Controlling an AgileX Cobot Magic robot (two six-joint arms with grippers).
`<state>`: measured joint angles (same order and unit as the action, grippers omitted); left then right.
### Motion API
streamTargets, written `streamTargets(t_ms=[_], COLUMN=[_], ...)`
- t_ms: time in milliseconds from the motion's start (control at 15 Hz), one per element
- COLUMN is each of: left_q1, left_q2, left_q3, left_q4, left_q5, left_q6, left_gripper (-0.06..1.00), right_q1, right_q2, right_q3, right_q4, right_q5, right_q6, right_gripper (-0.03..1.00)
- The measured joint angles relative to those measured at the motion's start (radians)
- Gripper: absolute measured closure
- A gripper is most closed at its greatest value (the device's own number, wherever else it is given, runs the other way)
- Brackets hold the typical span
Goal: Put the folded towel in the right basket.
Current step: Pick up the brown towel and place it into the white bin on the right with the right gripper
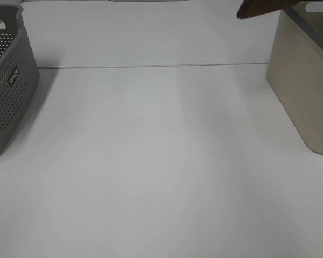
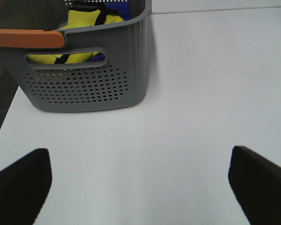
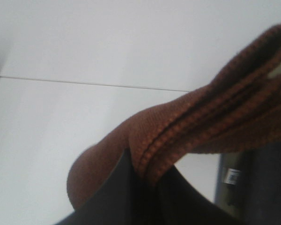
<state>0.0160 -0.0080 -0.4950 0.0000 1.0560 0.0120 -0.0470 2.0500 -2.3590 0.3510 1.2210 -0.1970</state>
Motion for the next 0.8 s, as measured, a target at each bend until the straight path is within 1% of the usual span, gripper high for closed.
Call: streamTargets(t_ms=[133, 267, 400, 600, 667, 733, 800], left_q1=[0.000, 0.000, 0.000, 0.000, 0.000, 0.000, 0.000], left_q2=[0.000, 0.000, 0.000, 0.000, 0.000, 0.000, 0.000], left_q3=[0.000, 0.000, 0.000, 0.000, 0.000, 0.000, 0.000], left_q4=[0.000, 0.000, 0.000, 0.000, 0.000, 0.000, 0.000], left_q5=[0.000, 0.000, 0.000, 0.000, 0.000, 0.000, 0.000], left_q6=[0.000, 0.000, 0.000, 0.000, 0.000, 0.000, 0.000], left_gripper=[-0.03, -0.03, -0.03, -0.03, -0.03, -0.03, -0.03], right_q1=[-0.038, -0.045, -0.045, -0.045, -0.045, -0.056, -0.091], right_q2=[-0.066, -0.124, -0.146, -0.144, -0.142, -0.133, -0.099], right_q3=[0.054, 0.134, 0.206, 0.345, 0.385, 0.413, 0.429], right_q4=[-0.076, -0.164, -0.215, -0.269, -0.288, -0.301, -0.278], right_q5=[0.000, 0.000, 0.000, -0.001, -0.003, -0.020, -0.041], right_q6=[0.006, 0.007, 0.007, 0.012, 0.031, 0.052, 0.058], right_gripper=[0.91, 0.91, 0.91, 0.91, 0.91, 0.91, 0.91])
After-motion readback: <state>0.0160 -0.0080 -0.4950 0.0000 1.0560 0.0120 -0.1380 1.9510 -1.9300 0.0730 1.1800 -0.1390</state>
